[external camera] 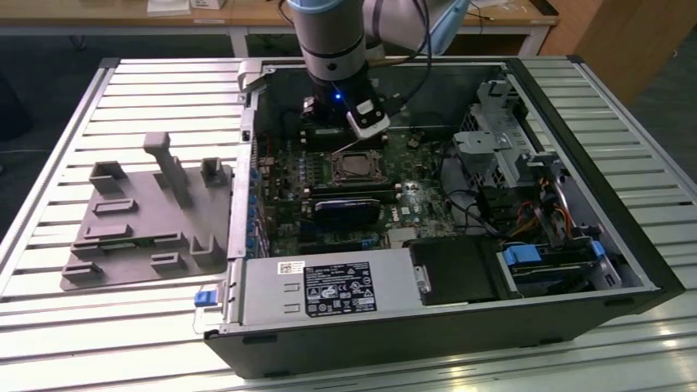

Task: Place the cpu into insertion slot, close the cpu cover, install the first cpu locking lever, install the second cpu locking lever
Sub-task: 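Install the first cpu locking lever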

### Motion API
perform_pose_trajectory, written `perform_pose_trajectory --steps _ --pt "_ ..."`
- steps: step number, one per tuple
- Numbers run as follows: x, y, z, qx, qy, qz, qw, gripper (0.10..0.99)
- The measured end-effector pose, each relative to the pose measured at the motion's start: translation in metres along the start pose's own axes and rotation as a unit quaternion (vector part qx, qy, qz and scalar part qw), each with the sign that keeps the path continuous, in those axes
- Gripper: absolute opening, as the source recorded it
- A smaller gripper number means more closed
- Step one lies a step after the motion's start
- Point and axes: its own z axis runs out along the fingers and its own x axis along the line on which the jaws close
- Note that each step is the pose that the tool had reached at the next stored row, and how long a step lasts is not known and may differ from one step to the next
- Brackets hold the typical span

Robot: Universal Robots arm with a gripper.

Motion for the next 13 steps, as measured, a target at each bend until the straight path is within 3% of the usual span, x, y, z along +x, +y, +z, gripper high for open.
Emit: perform_pose_trajectory --steps 13 --pt "-0.0030 0.0011 0.0045 0.0089 -0.0150 0.048 0.9987 0.106"
